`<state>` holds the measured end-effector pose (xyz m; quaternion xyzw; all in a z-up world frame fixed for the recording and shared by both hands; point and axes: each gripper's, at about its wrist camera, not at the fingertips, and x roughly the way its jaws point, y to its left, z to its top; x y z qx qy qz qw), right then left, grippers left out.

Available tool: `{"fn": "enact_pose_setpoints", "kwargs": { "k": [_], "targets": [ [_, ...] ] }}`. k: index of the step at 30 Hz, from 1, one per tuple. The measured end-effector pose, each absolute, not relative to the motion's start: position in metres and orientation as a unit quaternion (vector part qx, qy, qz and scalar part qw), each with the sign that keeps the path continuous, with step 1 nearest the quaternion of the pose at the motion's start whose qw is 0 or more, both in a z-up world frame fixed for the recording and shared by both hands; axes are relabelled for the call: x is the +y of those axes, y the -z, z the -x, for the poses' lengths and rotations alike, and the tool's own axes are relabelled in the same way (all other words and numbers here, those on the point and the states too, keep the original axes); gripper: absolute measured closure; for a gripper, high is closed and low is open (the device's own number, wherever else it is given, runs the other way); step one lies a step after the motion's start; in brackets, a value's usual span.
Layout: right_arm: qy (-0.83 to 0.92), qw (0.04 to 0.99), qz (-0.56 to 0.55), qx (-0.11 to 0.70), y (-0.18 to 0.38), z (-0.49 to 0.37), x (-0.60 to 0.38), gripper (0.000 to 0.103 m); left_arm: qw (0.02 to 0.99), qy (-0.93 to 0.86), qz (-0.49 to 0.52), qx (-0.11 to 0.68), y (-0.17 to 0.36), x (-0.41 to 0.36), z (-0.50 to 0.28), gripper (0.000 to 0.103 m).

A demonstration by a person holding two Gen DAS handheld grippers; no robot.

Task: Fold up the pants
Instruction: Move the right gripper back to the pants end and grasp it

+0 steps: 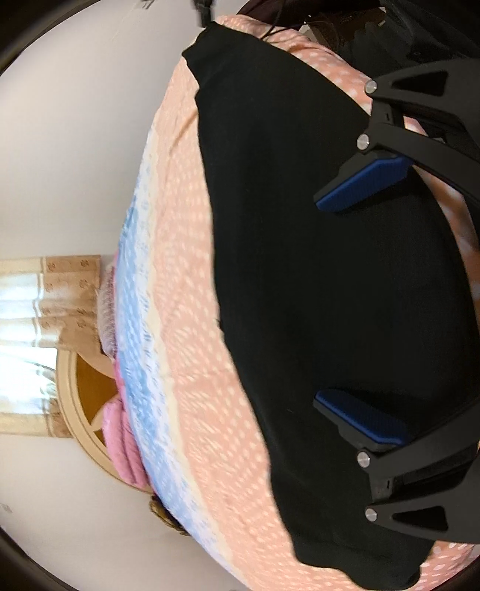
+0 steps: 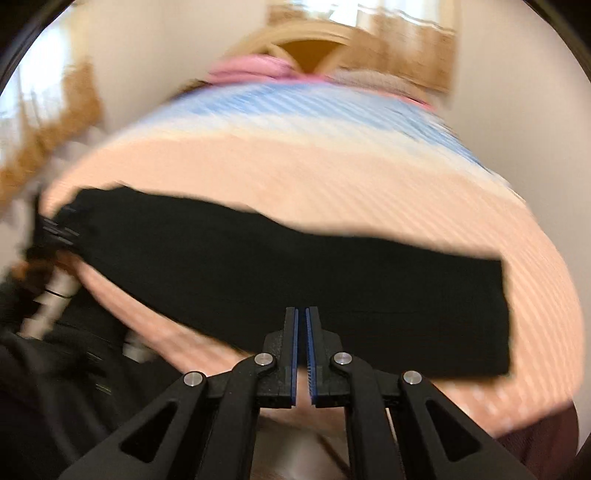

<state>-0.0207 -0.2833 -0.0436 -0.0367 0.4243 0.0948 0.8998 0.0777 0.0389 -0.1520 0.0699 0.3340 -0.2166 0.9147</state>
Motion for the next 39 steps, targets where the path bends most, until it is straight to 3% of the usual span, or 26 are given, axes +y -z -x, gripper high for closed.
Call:
{"fn": "enact_pose_setpoints", "kwargs": {
  "k": [1,2,3,9,18,23,25,29,36,39],
  "targets": [
    [-0.117,0.899,0.035,0.421,0.038,0.01,-0.269,0.08,0.911,0.22,-0.066,0.342,0.156,0.041,-0.078,0.003],
    [-0.133,0.898,0.032,0.418,0.035,0.001,-0.256,0.058,0.908,0.224,-0.063,0.349,0.16,0.041,-0.077,0.003],
    [-0.157,0.898,0.024,0.411,0.029,-0.016,-0.235,0.045,0.905,0.229,-0.062,0.353,0.163,0.04,-0.076,0.0],
    [-0.249,0.865,-0.047,0.433,0.032,-0.108,-0.152,0.045,0.898,0.235,-0.054,0.369,0.166,0.041,-0.074,0.0],
    [-0.267,0.78,-0.181,0.537,0.115,-0.234,-0.074,0.045,0.904,0.243,-0.054,0.349,0.168,0.046,-0.066,0.0],
    [-0.275,0.728,-0.222,0.587,0.155,-0.258,-0.048,0.056,0.903,0.246,-0.056,0.348,0.168,0.047,-0.066,0.0],
    [-0.276,0.712,-0.239,0.601,0.166,-0.262,-0.043,0.066,0.903,0.248,-0.056,0.347,0.168,0.047,-0.066,0.0],
    [-0.277,0.712,-0.232,0.602,0.174,-0.269,-0.027,0.095,0.902,0.253,-0.057,0.345,0.168,0.048,-0.067,0.0],
    [-0.316,0.79,-0.148,0.504,0.115,-0.238,-0.006,0.099,0.903,0.255,-0.059,0.341,0.168,0.052,-0.066,0.0],
    [-0.281,0.814,-0.096,0.5,0.124,-0.241,0.002,0.099,0.904,0.253,-0.059,0.339,0.168,0.054,-0.066,0.0]
  ]
}}
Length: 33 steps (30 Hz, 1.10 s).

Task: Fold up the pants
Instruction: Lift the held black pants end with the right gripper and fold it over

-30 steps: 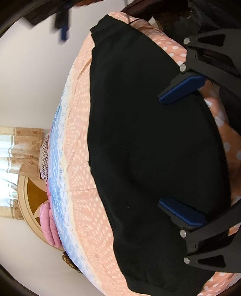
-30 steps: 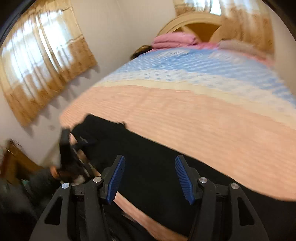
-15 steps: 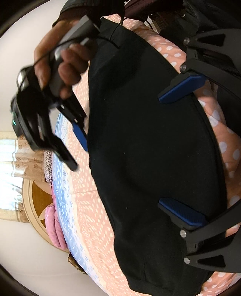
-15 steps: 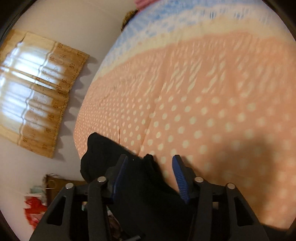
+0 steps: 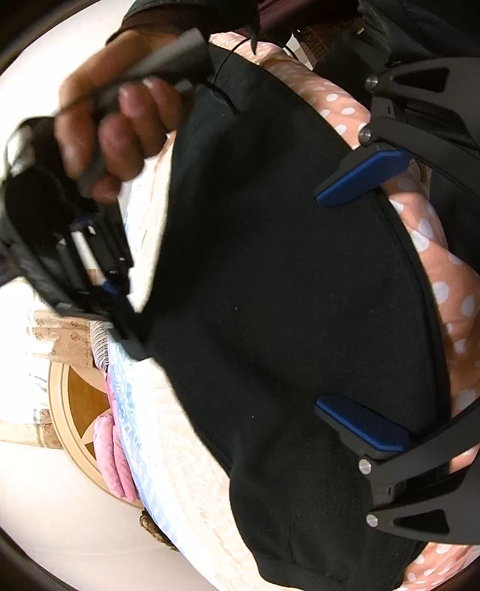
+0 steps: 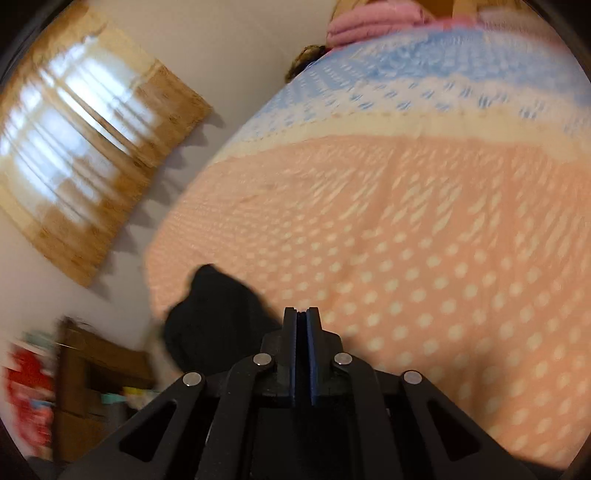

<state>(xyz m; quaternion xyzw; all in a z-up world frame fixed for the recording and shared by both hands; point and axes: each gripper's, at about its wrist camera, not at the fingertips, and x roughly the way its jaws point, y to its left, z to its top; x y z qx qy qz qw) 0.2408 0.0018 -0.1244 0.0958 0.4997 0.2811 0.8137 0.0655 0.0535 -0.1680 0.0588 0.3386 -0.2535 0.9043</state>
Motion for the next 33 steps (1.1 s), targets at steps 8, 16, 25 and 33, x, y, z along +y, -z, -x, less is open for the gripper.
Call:
{"fn": "enact_pose_setpoints", "kwargs": {
  "k": [8,16,25,33],
  "targets": [
    [-0.257,0.822,-0.08,0.501,0.148,-0.24,-0.002,0.098,0.912,0.237,-0.081,0.326,0.155,0.064,-0.059,0.0],
    [-0.294,0.831,-0.051,0.47,0.111,-0.182,-0.028,0.067,0.95,0.103,-0.06,0.288,0.135,0.158,-0.058,0.0],
    [-0.3,0.818,-0.022,0.491,0.147,-0.118,-0.05,0.066,0.937,0.062,0.014,0.343,0.167,0.206,-0.067,0.0],
    [-0.162,0.881,0.088,0.435,0.113,-0.076,-0.091,0.048,0.952,0.052,0.026,0.3,0.12,0.195,-0.065,0.0]
  ]
}}
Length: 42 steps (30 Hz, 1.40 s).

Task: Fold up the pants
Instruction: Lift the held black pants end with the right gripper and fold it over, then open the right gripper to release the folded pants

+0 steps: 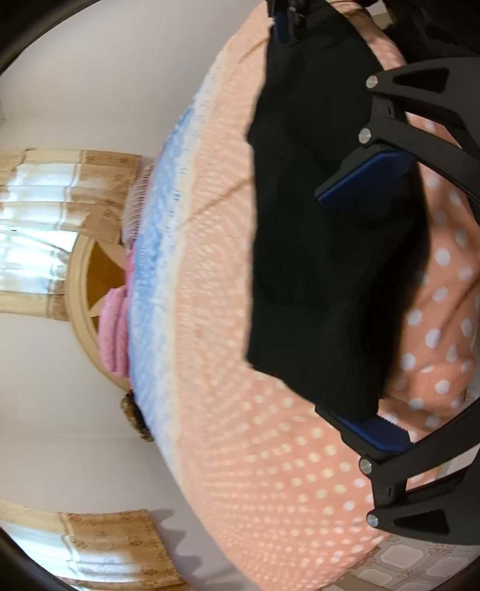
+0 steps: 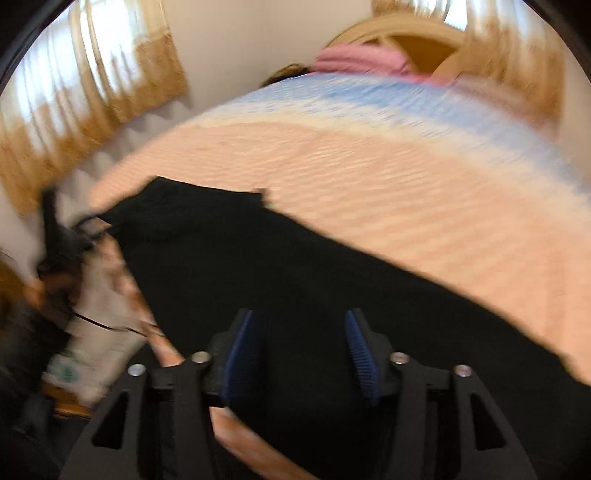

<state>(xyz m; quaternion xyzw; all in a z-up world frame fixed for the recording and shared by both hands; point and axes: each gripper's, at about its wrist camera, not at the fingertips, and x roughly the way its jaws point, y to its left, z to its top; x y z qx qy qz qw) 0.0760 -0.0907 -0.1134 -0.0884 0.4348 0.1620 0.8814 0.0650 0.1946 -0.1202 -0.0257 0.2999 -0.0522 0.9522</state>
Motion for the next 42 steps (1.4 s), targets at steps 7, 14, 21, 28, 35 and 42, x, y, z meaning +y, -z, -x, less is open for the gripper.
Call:
{"fn": "enact_pose_setpoints", "kwargs": {
  "k": [7,14,21,28,35,42],
  "targets": [
    [-0.067,0.874,0.116,0.466,0.132,-0.084,-0.138,0.048,0.947,0.092,-0.003,0.307,0.118,0.15,-0.085,0.0],
    [-0.08,0.882,0.093,0.455,0.137,-0.085,-0.153,0.038,0.932,0.105,-0.036,0.345,0.135,0.105,-0.086,0.0],
    [-0.096,0.888,0.084,0.441,0.135,-0.077,-0.155,0.037,0.932,0.125,-0.047,0.337,0.119,0.07,-0.081,0.0],
    [-0.07,0.915,0.033,0.395,0.094,-0.042,-0.211,0.037,0.933,0.157,-0.046,0.32,0.108,0.035,-0.082,0.0],
    [0.014,0.927,-0.048,0.371,0.069,0.007,-0.31,0.037,0.925,0.171,-0.042,0.337,0.122,0.014,-0.086,0.0],
    [0.106,0.924,-0.15,0.337,0.057,0.079,-0.416,0.037,0.924,0.142,-0.066,0.347,0.138,0.018,-0.087,0.0]
  ]
}}
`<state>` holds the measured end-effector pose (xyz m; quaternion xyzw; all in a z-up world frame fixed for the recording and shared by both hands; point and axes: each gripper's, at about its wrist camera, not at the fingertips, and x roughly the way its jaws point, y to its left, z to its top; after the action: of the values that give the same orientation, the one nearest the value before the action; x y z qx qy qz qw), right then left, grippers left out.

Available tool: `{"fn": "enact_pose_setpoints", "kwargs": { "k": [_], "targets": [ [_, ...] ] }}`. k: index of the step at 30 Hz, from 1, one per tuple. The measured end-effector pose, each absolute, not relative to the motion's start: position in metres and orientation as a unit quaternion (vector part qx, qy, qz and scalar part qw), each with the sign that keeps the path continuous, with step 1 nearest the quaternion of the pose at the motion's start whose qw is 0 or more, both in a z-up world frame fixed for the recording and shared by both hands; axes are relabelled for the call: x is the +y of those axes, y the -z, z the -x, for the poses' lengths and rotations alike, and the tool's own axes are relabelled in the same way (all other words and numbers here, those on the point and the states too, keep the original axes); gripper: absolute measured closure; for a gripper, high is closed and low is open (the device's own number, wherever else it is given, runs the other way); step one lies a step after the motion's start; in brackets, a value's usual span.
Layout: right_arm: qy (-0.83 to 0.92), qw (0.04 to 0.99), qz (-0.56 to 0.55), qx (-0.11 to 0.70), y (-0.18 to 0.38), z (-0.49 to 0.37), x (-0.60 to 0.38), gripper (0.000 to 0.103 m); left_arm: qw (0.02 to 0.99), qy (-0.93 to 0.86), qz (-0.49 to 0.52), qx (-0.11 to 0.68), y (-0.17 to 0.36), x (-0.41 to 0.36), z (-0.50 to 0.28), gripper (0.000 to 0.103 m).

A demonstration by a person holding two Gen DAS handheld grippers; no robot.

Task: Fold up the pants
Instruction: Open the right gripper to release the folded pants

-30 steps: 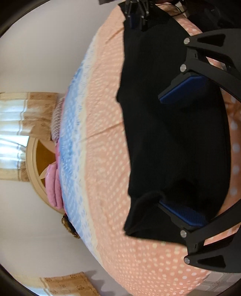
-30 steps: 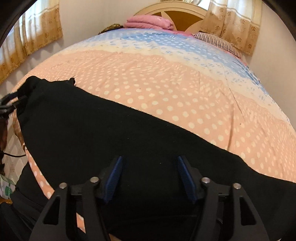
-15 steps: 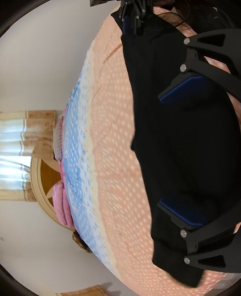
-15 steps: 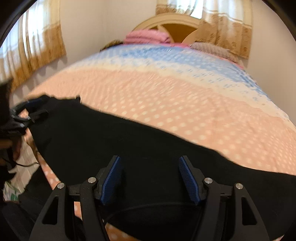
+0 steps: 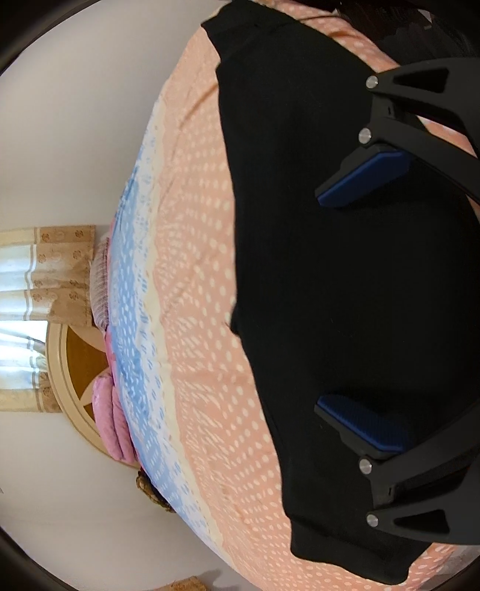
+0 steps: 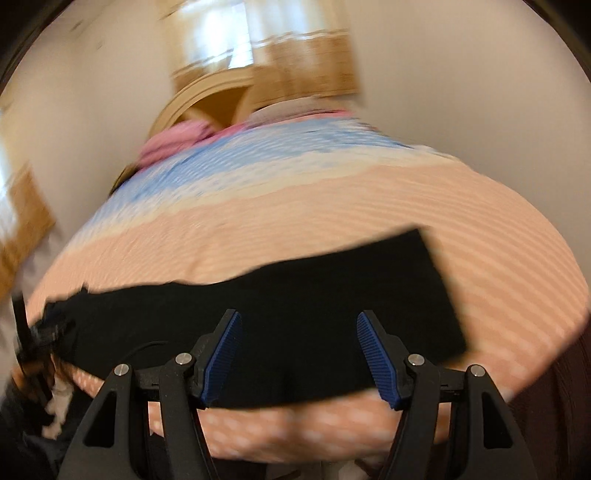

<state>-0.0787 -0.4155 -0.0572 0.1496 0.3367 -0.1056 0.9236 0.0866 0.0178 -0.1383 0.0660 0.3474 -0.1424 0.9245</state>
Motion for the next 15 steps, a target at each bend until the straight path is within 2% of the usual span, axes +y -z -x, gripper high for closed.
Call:
{"fn": "enact_pose_setpoints", "kwargs": {
  "k": [3,15],
  "targets": [
    [0.127,0.916,-0.217,0.313,0.056,0.101,-0.463,0.037,0.926,0.122,-0.069,0.349,0.143,0.024,-0.089,0.0],
    [0.099,0.903,-0.276,0.314,0.087,0.097,-0.497,0.037,0.926,0.121,-0.06,0.353,0.148,0.025,-0.089,0.0]
  ]
}}
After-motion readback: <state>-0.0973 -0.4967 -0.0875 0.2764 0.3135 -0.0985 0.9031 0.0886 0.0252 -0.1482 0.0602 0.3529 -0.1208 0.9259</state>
